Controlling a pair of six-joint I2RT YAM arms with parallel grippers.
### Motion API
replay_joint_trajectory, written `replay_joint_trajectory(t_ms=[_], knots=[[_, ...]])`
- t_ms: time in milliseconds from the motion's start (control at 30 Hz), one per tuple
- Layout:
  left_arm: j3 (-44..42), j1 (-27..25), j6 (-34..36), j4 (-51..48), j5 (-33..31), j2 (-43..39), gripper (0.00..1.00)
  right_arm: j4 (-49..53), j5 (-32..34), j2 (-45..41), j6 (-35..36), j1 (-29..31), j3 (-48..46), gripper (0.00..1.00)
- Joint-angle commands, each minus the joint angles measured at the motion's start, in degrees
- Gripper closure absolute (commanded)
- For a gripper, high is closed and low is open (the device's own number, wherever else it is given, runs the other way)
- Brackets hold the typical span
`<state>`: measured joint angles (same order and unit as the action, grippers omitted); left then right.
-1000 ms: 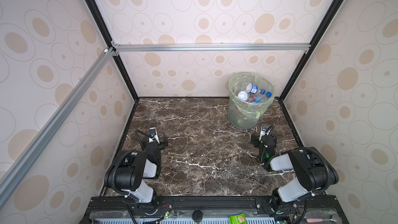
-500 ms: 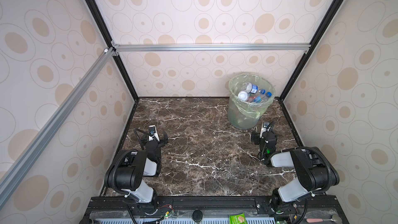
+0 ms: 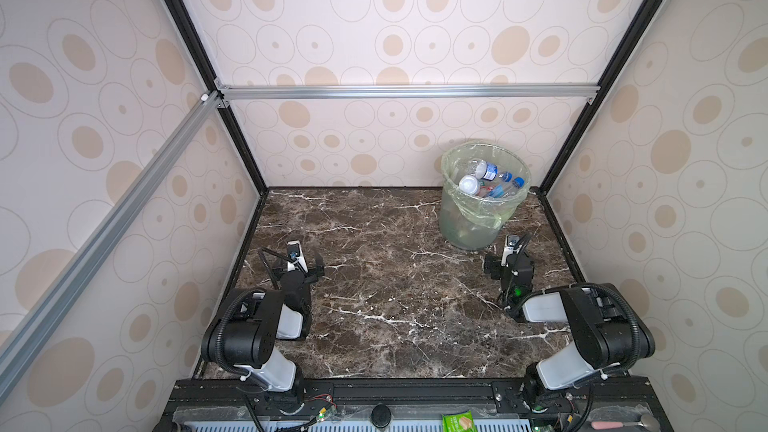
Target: Throw the plastic bottles in the bin
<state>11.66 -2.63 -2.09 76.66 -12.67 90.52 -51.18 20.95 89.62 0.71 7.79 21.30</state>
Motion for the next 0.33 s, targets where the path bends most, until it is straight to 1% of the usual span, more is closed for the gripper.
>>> replay_joint_trajectory(t_ms=[0,300], knots=[[1.4,-0.1,0.1,1.0,0.2,0.4,0.01,0.9,-1.1,-1.0,-0.5,-0.7,1.2,0.00],[0.6,-0.2,0.4,2.3,0.0,0.0,0.01,1.4,-1.9,-1.0,-0.7,-1.1,1.4,0.00]])
